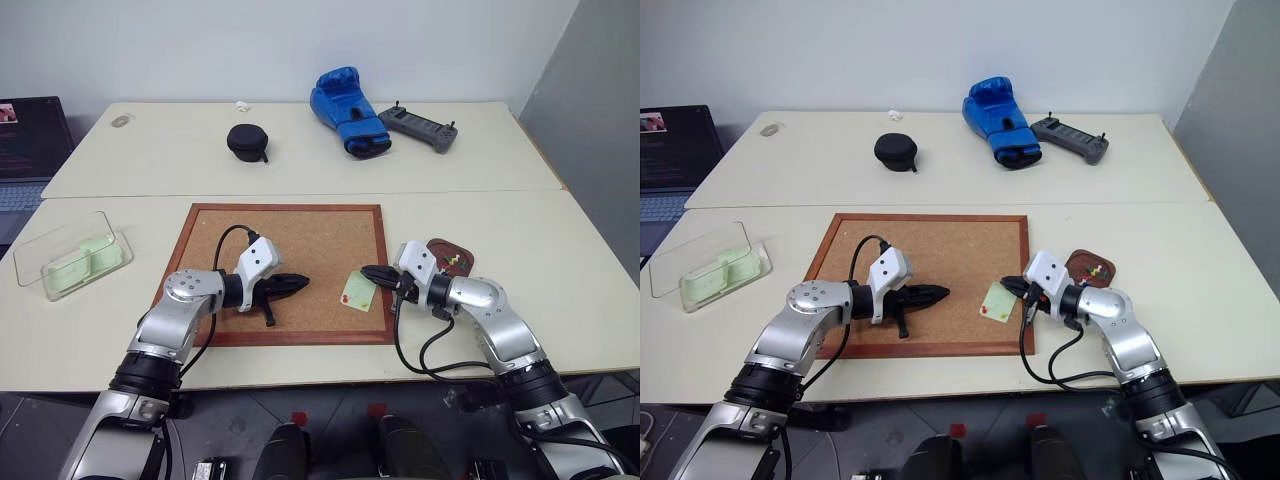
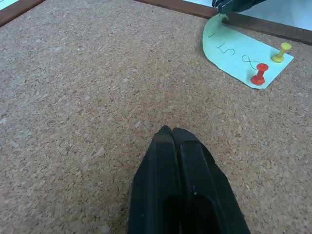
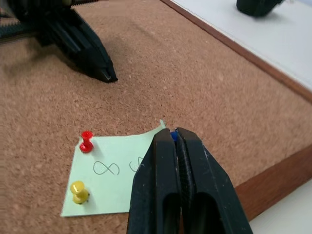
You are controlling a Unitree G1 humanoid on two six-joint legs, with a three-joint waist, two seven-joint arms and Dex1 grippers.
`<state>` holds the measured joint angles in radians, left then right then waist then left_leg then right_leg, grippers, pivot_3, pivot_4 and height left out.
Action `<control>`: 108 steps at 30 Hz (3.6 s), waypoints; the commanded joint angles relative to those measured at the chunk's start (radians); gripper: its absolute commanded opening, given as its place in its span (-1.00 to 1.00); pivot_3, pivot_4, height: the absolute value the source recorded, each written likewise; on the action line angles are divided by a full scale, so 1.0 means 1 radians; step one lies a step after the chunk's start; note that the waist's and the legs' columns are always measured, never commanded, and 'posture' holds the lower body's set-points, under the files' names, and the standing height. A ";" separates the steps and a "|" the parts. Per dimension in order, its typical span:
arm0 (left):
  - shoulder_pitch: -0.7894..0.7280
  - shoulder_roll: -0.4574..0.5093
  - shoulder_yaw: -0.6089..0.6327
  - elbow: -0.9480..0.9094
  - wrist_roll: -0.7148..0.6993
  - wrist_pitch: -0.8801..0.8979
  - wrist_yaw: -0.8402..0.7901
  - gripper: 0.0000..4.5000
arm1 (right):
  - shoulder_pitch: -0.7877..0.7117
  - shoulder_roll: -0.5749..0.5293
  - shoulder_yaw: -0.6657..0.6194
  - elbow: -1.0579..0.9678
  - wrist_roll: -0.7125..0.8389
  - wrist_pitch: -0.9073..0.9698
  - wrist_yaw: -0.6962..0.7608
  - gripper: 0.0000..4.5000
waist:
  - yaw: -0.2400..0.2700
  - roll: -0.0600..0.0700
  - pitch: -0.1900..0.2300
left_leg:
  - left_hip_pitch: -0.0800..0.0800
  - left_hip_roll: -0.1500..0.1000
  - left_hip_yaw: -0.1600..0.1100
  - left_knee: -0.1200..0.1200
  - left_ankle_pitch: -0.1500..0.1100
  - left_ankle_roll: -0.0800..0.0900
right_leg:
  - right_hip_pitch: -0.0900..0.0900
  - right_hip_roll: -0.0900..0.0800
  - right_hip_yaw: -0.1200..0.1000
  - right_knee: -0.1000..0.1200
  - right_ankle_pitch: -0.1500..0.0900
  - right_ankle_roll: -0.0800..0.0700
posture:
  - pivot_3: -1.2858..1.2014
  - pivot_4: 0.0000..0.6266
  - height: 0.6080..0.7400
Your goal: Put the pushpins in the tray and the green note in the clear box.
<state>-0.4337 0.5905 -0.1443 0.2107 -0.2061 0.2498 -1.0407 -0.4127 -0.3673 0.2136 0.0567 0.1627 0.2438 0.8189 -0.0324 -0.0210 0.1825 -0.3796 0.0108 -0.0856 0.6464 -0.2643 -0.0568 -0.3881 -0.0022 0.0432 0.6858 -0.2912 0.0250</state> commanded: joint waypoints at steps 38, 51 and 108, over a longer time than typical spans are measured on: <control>0.020 0.007 -0.007 0.008 0.029 0.010 0.015 -1.00 | -0.004 -0.010 -0.030 -0.094 -0.040 -0.086 -0.095 -0.99 | 0.000 0.000 0.000 | 0.000 0.000 0.000 0.000 0.000 0.000 | 0.000 0.000 0.000 0.000 0.000 0.000 | 0.03 -0.52 1.00; 0.042 0.011 -0.019 -0.017 0.034 0.016 0.012 -1.00 | 0.070 -0.119 -0.330 -0.242 0.074 0.271 -0.254 -0.99 | 0.000 0.000 0.000 | 0.000 0.000 0.000 -0.001 0.000 0.000 | 0.000 0.000 0.000 -0.001 0.000 0.000 | 0.03 -0.52 1.00; 0.041 0.030 -0.015 -0.026 0.038 0.019 -0.004 -1.00 | 0.163 -0.211 -0.035 -0.355 0.136 0.021 0.162 0.24 | -0.003 0.003 -0.001 | 0.000 0.000 0.001 -0.001 0.000 0.000 | 0.001 0.002 0.000 -0.003 0.000 0.000 | 0.03 -0.52 1.00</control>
<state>-0.4212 0.6020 -0.1447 0.1870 -0.1938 0.2528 -1.0402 -0.2306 -0.5965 0.1601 -0.3016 0.3108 0.3267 0.9643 -0.0359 -0.0182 0.1815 -0.3796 0.0112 -0.0848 0.6456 -0.2644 -0.0566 -0.3875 -0.0001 0.0436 0.6827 -0.2914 0.0253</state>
